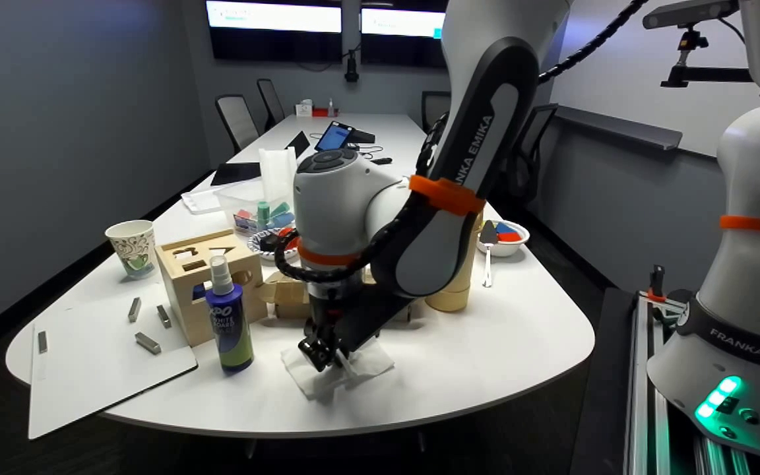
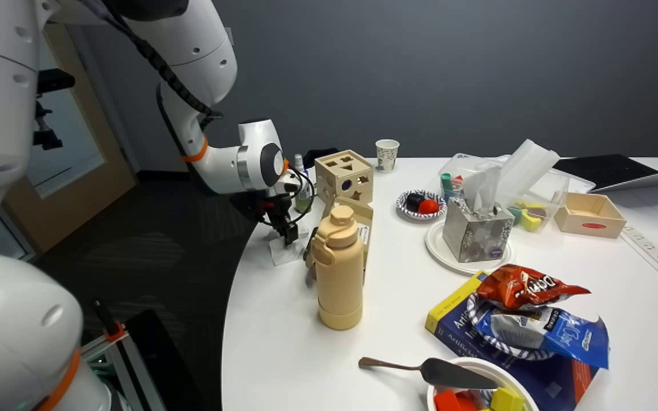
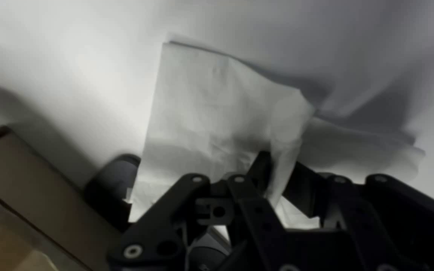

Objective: Unfold the napkin

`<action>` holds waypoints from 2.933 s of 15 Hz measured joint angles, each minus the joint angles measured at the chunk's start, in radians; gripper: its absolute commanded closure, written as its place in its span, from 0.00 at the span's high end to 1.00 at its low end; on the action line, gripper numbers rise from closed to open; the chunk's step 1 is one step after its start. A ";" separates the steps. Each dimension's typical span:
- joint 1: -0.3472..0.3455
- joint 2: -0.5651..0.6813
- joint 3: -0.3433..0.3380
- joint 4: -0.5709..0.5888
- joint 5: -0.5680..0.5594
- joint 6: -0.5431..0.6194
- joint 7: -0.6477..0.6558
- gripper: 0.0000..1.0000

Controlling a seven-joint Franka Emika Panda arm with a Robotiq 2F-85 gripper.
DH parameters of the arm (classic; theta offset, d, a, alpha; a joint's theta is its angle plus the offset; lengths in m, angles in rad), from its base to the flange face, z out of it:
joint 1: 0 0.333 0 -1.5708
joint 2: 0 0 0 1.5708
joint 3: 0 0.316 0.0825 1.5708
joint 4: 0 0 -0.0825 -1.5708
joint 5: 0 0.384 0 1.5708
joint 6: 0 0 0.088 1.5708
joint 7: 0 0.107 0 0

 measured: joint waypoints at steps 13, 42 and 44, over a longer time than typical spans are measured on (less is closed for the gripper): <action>-0.008 0.050 0.035 0.096 0.188 -0.035 -0.213 0.03; 0.038 -0.174 -0.064 -0.302 0.238 0.082 -0.142 1.00; 0.054 -0.212 -0.074 -0.308 0.199 0.048 -0.113 1.00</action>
